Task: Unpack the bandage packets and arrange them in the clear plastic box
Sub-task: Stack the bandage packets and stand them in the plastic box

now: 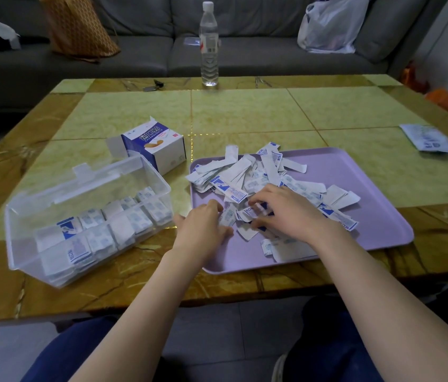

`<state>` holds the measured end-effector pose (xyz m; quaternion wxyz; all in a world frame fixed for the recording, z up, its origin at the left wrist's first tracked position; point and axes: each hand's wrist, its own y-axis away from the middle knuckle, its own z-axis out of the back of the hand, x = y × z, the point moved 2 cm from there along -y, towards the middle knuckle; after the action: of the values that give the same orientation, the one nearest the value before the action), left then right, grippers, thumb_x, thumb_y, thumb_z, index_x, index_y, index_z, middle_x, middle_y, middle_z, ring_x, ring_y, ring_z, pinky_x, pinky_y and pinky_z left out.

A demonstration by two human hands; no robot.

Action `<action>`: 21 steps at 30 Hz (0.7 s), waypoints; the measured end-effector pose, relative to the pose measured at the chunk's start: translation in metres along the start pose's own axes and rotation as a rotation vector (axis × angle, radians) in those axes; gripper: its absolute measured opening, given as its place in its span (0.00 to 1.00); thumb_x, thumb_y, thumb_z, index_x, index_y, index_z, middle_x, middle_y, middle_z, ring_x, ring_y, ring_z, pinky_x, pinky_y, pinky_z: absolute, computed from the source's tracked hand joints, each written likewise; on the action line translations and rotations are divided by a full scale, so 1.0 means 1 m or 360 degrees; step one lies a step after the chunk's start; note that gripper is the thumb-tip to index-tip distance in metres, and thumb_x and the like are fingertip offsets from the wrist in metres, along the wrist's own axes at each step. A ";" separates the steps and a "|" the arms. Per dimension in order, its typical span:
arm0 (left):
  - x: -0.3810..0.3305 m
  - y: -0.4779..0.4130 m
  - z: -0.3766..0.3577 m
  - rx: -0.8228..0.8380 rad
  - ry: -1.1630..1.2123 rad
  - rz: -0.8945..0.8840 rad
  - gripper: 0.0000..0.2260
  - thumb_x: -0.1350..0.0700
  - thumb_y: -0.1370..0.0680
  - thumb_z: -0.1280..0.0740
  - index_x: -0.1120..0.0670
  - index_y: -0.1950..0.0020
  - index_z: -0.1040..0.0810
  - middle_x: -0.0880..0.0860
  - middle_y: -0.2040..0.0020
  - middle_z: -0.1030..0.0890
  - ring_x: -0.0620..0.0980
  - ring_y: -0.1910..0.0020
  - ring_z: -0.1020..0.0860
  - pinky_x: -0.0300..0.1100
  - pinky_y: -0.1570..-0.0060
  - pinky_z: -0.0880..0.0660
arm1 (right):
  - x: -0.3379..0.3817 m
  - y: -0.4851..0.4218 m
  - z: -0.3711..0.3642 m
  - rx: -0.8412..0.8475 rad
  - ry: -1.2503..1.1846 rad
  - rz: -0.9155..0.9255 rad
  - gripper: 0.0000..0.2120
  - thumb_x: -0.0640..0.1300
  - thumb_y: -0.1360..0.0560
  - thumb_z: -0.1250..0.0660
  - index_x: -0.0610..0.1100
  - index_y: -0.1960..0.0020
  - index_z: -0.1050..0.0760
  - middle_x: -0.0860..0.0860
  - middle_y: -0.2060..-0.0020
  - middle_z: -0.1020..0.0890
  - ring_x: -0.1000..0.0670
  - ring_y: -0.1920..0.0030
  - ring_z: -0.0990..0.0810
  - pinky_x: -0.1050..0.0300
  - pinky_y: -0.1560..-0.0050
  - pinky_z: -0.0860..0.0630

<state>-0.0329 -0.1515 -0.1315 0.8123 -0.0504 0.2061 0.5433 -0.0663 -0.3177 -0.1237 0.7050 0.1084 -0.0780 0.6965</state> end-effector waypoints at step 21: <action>0.002 -0.007 0.003 -0.0054 0.0576 0.0080 0.26 0.44 0.18 0.57 0.55 0.47 0.23 0.57 0.49 0.21 0.59 0.45 0.25 0.59 0.37 0.36 | 0.036 0.022 -0.005 -0.0302 -0.0085 0.0176 0.09 0.44 0.22 0.39 0.46 0.45 0.22 0.49 0.51 0.24 0.46 0.51 0.23 0.56 0.57 0.31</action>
<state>-0.0250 -0.1517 -0.1308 0.7471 -0.1559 0.3408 0.5490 -0.0876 -0.2813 -0.1184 0.6703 0.0552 -0.1683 0.7206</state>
